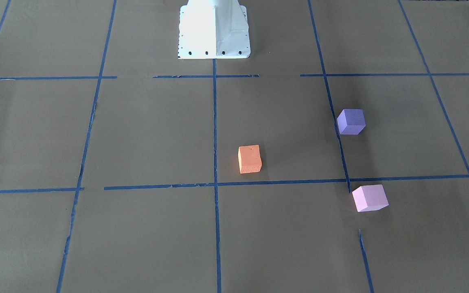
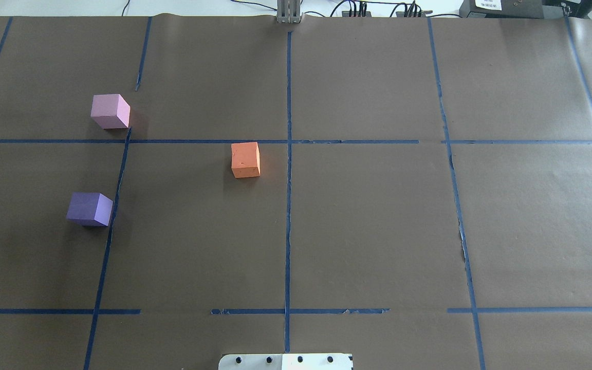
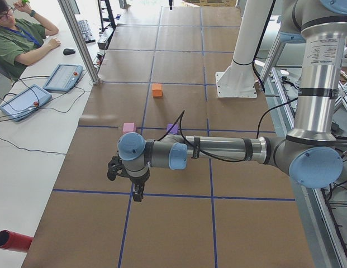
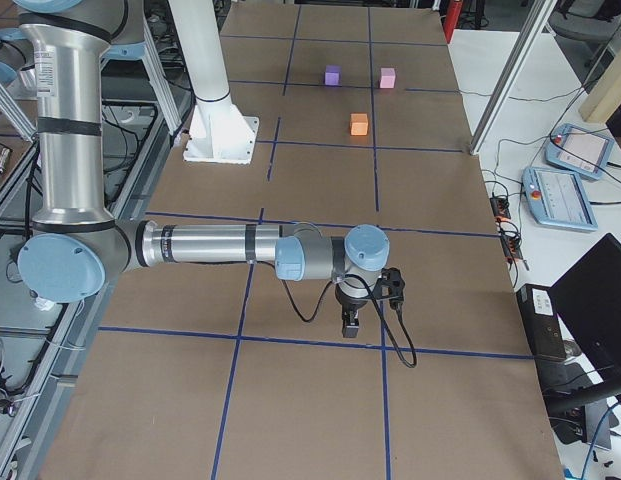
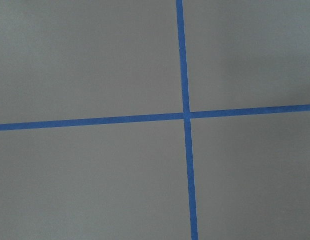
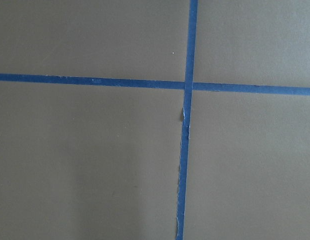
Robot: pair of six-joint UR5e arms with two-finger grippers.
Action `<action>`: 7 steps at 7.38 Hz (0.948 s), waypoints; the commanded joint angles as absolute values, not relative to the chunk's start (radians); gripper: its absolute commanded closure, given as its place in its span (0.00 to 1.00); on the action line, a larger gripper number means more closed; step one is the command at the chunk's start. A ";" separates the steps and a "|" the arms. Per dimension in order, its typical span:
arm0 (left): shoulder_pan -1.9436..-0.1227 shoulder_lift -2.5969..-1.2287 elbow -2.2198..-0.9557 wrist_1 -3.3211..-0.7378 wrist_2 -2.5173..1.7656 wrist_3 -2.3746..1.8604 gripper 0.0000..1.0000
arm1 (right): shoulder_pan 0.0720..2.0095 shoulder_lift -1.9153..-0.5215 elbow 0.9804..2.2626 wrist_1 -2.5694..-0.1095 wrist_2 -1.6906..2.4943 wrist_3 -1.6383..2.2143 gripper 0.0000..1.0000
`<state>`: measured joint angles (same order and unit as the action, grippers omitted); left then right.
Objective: Arrange blocks in a line
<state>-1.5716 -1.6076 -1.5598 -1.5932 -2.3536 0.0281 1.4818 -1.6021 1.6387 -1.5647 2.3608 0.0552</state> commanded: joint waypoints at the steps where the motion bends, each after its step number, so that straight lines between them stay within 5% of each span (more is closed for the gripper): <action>1: -1.571 -1.611 -1.575 -1.574 -2.355 0.034 0.00 | 1.482 -1.603 1.638 -1.565 2.362 0.055 0.00; 4: -1.569 -1.635 -1.620 -1.572 -2.353 -0.003 0.00 | 1.482 -1.601 1.640 -1.565 2.362 0.055 0.00; 7: -1.464 -1.654 -1.834 -1.545 -2.353 -0.275 0.00 | 1.482 -1.603 1.640 -1.565 2.361 0.055 0.00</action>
<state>-1.5162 -1.6414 -1.7511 -1.5567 -2.3531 -0.1715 1.4813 -1.6027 1.6388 -1.5647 2.3617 0.0552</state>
